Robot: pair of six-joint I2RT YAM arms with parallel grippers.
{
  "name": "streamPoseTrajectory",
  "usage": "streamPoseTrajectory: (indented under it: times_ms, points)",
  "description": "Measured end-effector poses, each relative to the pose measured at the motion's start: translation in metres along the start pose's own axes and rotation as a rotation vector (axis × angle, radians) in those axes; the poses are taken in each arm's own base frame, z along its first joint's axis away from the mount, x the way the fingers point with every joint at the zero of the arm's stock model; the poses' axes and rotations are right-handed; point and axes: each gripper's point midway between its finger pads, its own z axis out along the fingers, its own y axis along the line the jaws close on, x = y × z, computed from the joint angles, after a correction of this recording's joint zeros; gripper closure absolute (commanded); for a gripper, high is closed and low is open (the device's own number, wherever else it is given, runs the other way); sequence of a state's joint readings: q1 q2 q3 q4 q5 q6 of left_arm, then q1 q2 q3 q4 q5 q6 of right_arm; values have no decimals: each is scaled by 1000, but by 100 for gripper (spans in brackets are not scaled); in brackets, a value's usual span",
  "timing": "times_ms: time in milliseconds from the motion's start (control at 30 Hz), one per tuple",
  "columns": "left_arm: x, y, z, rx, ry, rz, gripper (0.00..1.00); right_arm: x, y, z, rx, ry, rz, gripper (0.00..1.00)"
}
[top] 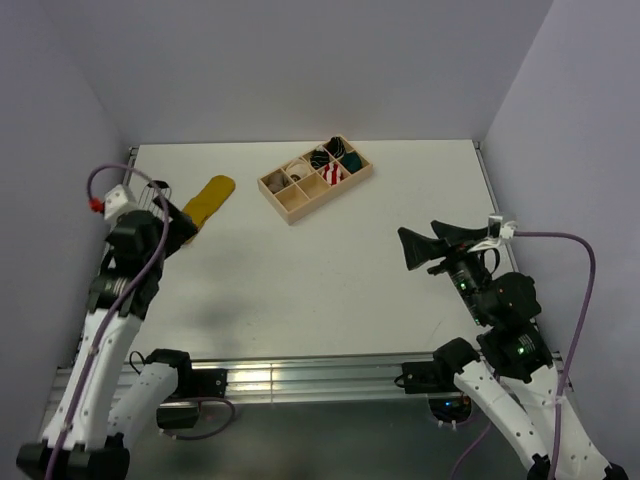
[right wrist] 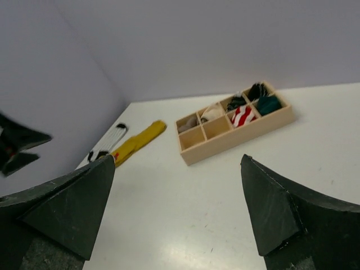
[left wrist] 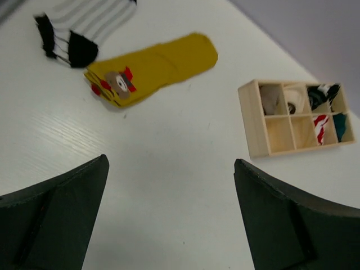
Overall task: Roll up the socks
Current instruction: Move the sock to the center of the board.
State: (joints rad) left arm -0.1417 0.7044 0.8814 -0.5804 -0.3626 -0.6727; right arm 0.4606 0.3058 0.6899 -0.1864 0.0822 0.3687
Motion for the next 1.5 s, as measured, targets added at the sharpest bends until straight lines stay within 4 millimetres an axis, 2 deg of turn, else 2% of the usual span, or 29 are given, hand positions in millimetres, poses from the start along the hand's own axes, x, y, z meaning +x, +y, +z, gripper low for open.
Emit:
streamPoseTrajectory:
  times_ms: [167, 267, 400, 567, 667, 767, 833, 867, 967, 1033, 1100, 1167, 1367, 1433, 1500]
  points:
    - [57, -11, 63, -58, 229, 18, 0, 39, 10, 19, -61, 163, 23, 0]
    - [87, -8, 103, -115, 333, 2, 1, 66, 15, 26, -93, 275, 34, 0]
    - [95, 2, 145, -174, 356, -50, 1, 86, 21, 26, -140, 354, 51, 0]
    - [81, 29, 197, -262, 324, -137, 1, 106, 23, 20, -175, 408, 71, 0]
    - [82, 46, 220, -306, 327, -152, 2, 112, 22, 18, -182, 425, 73, 0]
    - [101, 57, 240, -338, 379, -145, 3, 112, 23, 17, -187, 429, 73, 0]
    - [122, 62, 244, -345, 437, -142, 4, 112, 23, 17, -191, 430, 72, 0]
    - [129, 64, 243, -347, 458, -138, 4, 113, 23, 17, -191, 431, 72, 0]
    - [135, 59, 236, -311, 467, -167, 5, 117, 22, 15, -190, 436, 71, 0]
    - [142, 55, 227, -283, 468, -193, 5, 119, 21, 14, -188, 441, 71, 0]
    - [152, 45, 209, -247, 481, -228, 5, 119, 21, 14, -188, 441, 68, 0]
    - [173, 28, 179, -201, 512, -243, 4, 118, 20, 13, -188, 441, 65, 0]
    - [263, -63, 63, 18, 774, -105, 5, 113, 22, 11, -197, 420, 62, 0]
    - [273, -79, 32, 62, 834, -36, 6, 112, 22, 10, -198, 418, 61, 0]
    - [265, -92, 19, 95, 837, 13, 8, 113, 22, 9, -197, 420, 58, 0]
